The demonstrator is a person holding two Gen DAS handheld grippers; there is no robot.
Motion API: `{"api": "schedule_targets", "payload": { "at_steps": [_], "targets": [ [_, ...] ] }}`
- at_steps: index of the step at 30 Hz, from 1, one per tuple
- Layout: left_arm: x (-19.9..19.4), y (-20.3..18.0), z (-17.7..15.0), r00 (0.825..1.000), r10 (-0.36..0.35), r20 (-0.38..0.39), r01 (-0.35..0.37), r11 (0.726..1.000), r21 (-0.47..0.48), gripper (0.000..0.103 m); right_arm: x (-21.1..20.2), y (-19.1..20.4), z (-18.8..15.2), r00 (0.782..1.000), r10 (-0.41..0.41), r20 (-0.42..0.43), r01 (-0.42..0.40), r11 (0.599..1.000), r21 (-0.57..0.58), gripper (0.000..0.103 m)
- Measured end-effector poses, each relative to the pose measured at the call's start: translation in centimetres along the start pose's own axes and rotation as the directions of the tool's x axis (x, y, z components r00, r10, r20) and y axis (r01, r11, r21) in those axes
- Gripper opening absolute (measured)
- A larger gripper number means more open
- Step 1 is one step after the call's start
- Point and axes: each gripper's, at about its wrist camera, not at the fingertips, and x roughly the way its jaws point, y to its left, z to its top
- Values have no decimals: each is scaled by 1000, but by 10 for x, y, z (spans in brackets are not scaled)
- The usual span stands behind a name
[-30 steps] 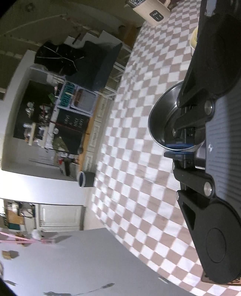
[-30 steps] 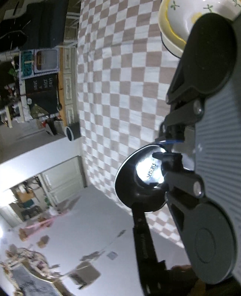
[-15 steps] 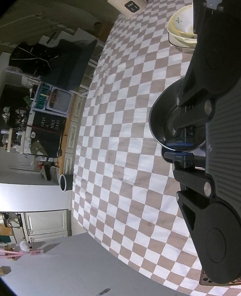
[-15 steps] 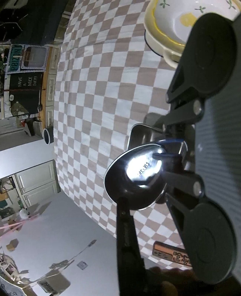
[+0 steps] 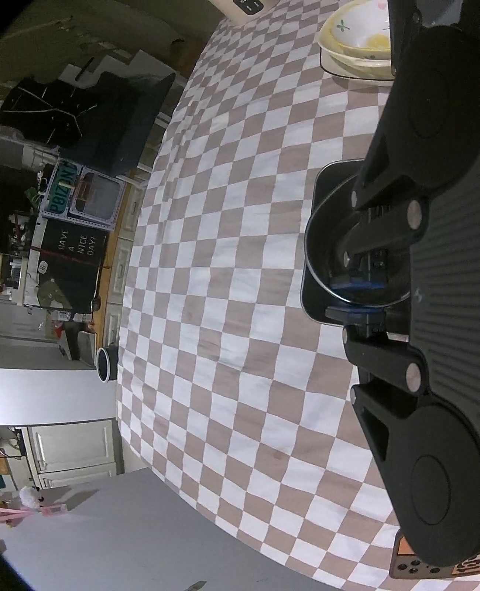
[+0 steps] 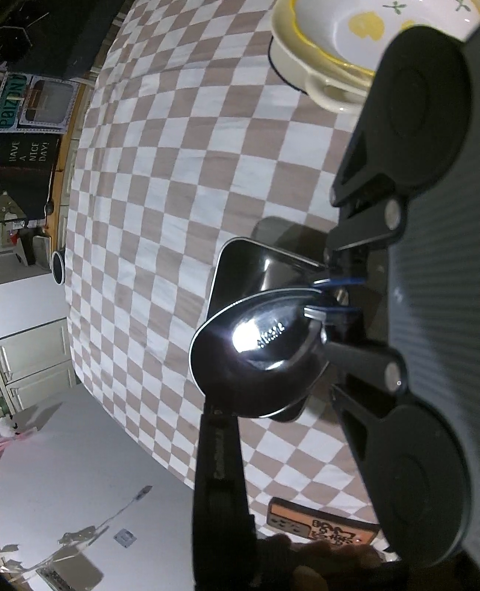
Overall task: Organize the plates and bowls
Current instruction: 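Lower the round steel bowl into the stacked steel pans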
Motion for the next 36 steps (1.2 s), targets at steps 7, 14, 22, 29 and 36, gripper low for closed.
{"api": "schedule_targets", "payload": {
  "at_steps": [7,14,22,29,36],
  "targets": [
    [10,-2,2,1000,13,-19,-12,1000,11,10,10,-6,3,1000,8,-14,-7,1000,19,13],
    [17,-4,5,999,19,-26,-19,1000,7,13,15,-4,5,1000,0,-22,1,1000,16,12],
    [25,-8,6,999,22,-28,-21,1000,21,20,17,-6,7,999,4,-34,-3,1000,24,14],
    [29,-8,5,999,23,-35,-22,999,23,24,20,-6,7,999,5,-37,-4,1000,8,17],
    [27,-6,7,1000,-1,-10,1,1000,14,38,20,-5,6,999,6,-33,-6,1000,8,18]
  ]
}}
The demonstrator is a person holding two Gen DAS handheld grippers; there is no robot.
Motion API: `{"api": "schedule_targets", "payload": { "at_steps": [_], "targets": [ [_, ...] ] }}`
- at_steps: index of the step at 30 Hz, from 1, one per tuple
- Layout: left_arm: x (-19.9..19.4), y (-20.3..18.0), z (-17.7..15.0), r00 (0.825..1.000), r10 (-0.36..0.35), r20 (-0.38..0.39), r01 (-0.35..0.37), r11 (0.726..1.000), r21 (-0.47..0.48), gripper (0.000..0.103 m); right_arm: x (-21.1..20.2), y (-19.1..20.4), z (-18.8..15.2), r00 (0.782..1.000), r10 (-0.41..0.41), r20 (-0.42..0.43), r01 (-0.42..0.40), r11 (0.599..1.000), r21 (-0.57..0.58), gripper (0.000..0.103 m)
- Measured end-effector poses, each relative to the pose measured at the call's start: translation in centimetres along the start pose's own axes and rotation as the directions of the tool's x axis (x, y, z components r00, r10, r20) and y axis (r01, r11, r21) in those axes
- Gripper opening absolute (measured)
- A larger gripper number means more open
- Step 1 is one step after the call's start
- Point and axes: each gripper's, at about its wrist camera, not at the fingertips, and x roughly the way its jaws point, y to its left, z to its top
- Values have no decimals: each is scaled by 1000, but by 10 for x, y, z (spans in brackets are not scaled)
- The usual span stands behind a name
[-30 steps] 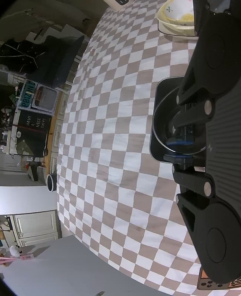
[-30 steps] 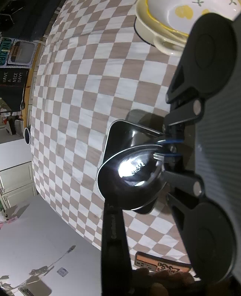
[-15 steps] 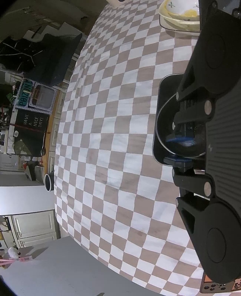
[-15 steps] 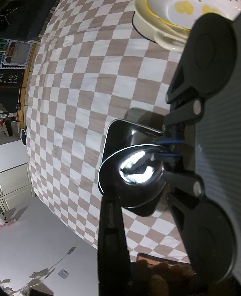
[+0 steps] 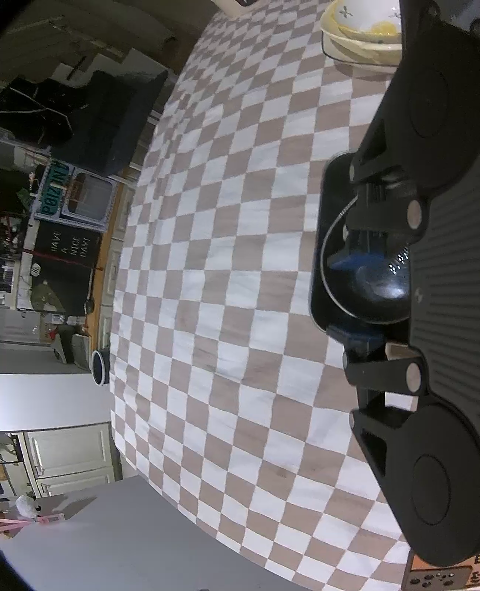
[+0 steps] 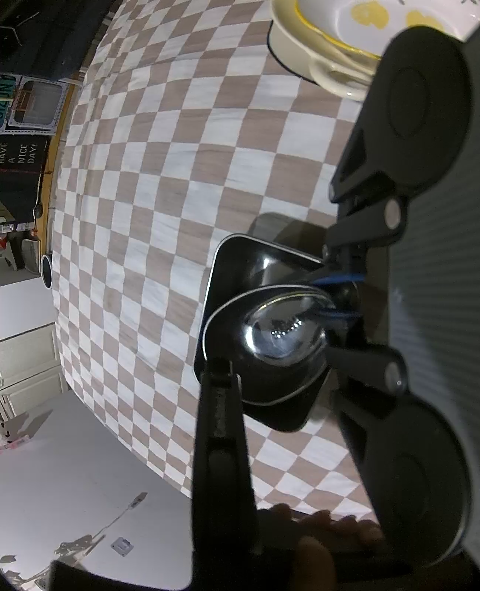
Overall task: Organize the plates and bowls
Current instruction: 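Lower the round steel bowl into the stacked steel pans, then grasp the rim of the nested steel pans with both grippers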
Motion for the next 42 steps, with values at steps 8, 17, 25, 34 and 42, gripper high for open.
{"api": "schedule_targets", "payload": {
  "at_steps": [8,17,25,34,42],
  "targets": [
    [-14,4,3,999,-5,45,6,1000,-10,42,-13,-6,4,999,33,30,-35,999,40,23],
    [-26,21,-3,999,29,45,-29,1000,-11,46,-43,-29,7,986,16,163,-38,991,131,35],
    [-25,32,-7,1000,17,-6,-17,1000,-5,43,-33,-39,8,992,-33,120,12,986,169,37],
    [-13,29,-12,998,-12,-62,15,999,49,28,-15,-33,6,997,-9,82,-4,987,158,37],
    [-10,34,-11,997,-46,-69,49,998,43,25,0,-35,11,999,-24,47,15,984,179,30]
  ]
}}
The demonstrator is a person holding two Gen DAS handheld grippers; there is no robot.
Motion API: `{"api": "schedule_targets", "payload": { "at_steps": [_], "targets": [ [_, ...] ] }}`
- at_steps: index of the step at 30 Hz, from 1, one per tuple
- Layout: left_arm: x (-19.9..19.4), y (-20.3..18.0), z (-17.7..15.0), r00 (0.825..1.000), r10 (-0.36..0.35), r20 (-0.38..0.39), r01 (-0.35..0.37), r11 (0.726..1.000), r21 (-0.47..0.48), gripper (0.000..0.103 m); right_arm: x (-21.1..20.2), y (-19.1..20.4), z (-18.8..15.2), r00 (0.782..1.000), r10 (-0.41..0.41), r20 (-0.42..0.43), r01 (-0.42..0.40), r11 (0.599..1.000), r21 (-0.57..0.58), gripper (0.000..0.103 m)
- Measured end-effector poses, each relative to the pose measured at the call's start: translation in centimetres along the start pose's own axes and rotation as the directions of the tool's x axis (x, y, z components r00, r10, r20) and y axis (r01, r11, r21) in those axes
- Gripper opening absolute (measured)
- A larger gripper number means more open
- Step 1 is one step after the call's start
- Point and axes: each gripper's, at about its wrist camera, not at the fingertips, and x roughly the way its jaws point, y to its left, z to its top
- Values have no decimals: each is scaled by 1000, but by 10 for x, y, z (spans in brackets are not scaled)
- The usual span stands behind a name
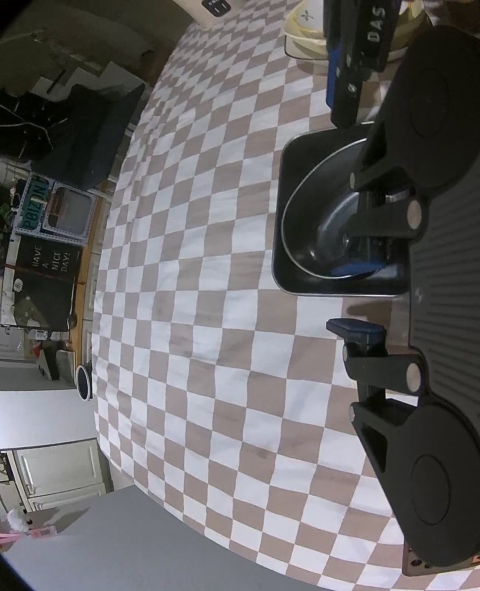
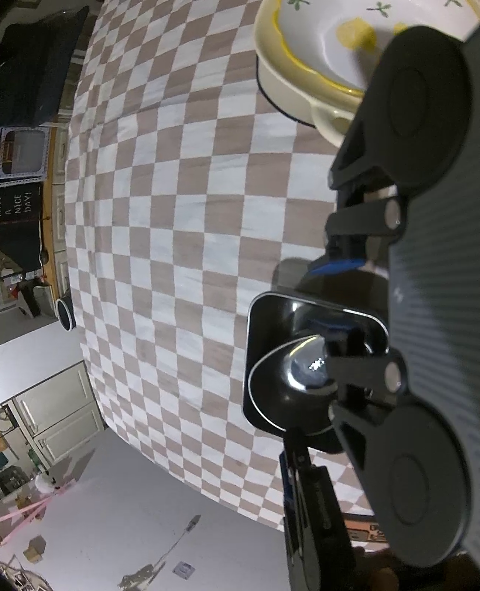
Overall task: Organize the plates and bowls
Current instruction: 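Grasp the rim of the nested steel pans with both grippers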
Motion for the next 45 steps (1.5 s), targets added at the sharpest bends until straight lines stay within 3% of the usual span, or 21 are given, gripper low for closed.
{"api": "schedule_targets", "payload": {
  "at_steps": [11,16,31,38,45],
  "targets": [
    [-1,12,-4,999,-47,-22,47,999,-10,22,25,20,0,999,-27,-46,25,999,-37,11],
    [1,15,-4,998,-54,-39,54,999,-6,14,33,23,-1,998,-28,-49,27,999,-39,10],
    [20,11,-4,993,-64,-97,66,998,22,10,43,28,-7,998,-41,-50,38,997,-65,8],
    [19,17,-3,990,-117,-82,115,993,-22,7,41,22,-6,998,-32,-51,30,998,-49,8],
    [17,15,-4,989,-122,-79,120,992,-30,7,39,20,-5,998,-36,-49,33,998,-52,8]
  ]
}}
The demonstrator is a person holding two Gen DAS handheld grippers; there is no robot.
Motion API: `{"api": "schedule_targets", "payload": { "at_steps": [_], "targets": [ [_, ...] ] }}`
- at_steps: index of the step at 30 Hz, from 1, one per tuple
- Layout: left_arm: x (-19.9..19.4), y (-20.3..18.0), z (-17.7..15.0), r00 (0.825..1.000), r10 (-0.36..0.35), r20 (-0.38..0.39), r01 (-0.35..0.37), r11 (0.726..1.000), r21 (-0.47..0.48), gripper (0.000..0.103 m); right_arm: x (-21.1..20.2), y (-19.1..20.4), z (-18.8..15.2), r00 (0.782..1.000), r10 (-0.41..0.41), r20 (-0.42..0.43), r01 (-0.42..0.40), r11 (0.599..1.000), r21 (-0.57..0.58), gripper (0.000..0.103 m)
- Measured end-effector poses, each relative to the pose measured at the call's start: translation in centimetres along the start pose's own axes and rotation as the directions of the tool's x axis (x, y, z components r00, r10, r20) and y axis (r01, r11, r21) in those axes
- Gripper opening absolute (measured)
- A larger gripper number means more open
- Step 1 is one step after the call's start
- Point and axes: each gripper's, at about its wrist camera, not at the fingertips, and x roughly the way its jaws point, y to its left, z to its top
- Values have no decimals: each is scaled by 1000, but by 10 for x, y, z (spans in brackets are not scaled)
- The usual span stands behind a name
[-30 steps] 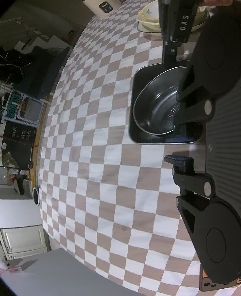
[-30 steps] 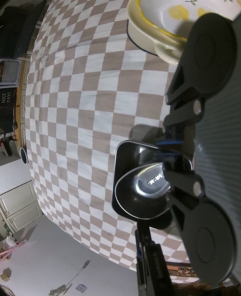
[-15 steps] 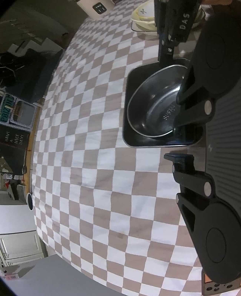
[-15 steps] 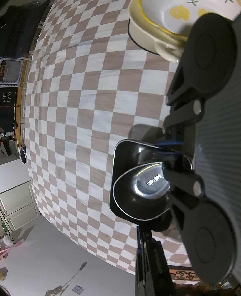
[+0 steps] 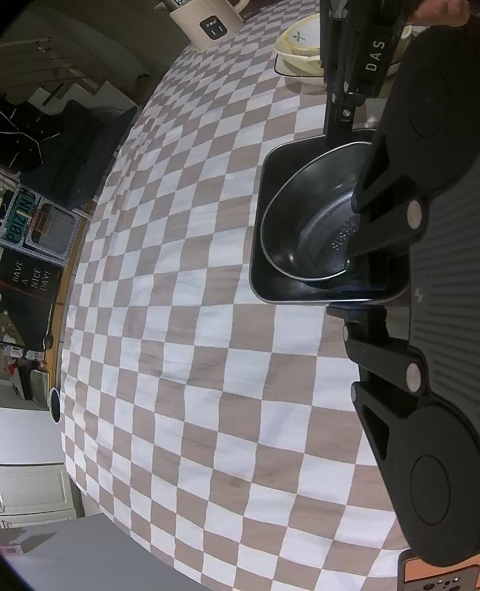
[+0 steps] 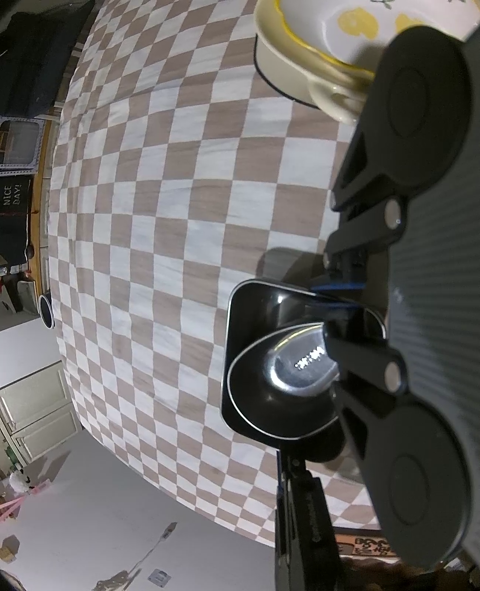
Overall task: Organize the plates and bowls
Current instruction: 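Grasp the rim of the nested steel pans with both grippers, then lift the nested steel pans with both grippers and carry them onto the ceramic bowls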
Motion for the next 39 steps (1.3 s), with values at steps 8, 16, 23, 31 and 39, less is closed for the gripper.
{"api": "schedule_targets", "payload": {
  "at_steps": [8,16,23,31,39],
  "targets": [
    [-10,-2,0,1000,-4,26,4,1000,-11,7,-13,-6,3,998,40,40,-41,999,25,7],
    [-41,-14,1,993,-40,115,44,999,-31,7,-43,-21,5,986,105,127,-112,993,46,7],
    [-68,-34,0,977,-77,201,87,995,-40,7,-84,-39,2,958,160,236,-174,984,39,7],
    [-92,-73,2,946,-152,287,161,987,-10,7,-129,-74,-5,921,171,351,-209,975,73,7],
    [-88,-127,6,932,-223,286,217,975,53,7,-163,-114,-19,909,101,405,-170,976,138,7]
  ]
}}
